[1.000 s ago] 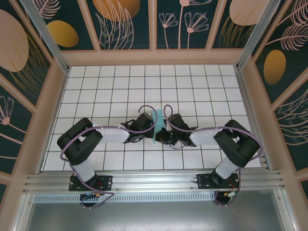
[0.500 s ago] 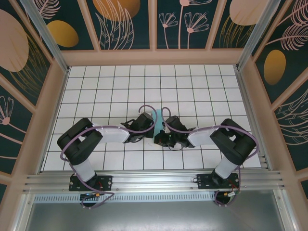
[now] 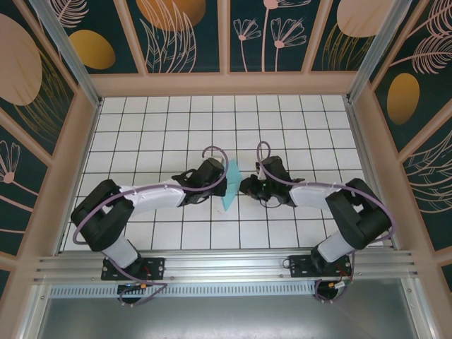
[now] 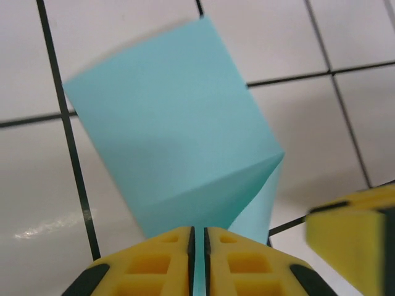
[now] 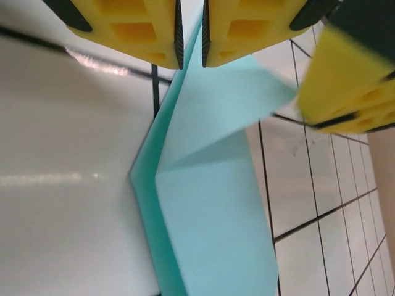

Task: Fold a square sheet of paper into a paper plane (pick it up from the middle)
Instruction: Third fold the triangle at the center of the table.

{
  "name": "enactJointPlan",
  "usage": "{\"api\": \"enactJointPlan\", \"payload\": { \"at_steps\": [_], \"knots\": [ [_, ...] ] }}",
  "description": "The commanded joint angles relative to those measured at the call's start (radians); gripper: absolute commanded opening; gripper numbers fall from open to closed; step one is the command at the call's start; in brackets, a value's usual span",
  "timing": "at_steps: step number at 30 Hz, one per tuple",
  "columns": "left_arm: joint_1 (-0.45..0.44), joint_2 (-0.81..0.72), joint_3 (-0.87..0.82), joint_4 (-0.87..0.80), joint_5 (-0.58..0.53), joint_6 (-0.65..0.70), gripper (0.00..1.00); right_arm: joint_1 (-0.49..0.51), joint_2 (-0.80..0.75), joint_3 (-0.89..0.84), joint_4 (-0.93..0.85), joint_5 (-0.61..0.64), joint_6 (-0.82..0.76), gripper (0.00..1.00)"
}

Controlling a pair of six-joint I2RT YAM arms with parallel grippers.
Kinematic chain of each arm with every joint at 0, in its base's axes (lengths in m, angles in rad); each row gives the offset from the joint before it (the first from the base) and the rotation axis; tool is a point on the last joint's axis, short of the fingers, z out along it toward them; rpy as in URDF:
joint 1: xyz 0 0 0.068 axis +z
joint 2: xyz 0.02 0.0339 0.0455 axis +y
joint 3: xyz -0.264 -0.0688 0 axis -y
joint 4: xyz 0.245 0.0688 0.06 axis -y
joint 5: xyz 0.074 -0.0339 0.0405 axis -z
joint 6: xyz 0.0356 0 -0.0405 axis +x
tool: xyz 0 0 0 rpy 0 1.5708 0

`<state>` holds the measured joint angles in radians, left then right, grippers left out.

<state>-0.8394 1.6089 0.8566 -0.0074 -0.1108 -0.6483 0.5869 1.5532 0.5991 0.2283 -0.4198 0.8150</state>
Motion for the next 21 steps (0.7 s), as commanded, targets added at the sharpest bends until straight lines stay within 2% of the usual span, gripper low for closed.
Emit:
{"api": "enactJointPlan", "payload": {
  "at_steps": [1,6,11,21],
  "knots": [
    [0.003,-0.053,0.039,-0.043,-0.023,0.004,0.11,-0.032,0.051,0.047,0.017,-0.044,-0.051,0.23],
    [0.004,-0.038,0.054,-0.03,0.092,0.007,0.02,-0.035,0.097,0.071,0.044,-0.083,-0.062,0.27],
    [0.004,-0.032,0.028,0.032,0.212,0.006,0.0,-0.035,0.127,0.08,0.077,-0.105,-0.058,0.27],
    [0.004,0.044,0.012,0.007,0.135,-0.017,0.0,-0.069,0.155,0.091,0.113,-0.158,-0.073,0.28]
  ]
}}
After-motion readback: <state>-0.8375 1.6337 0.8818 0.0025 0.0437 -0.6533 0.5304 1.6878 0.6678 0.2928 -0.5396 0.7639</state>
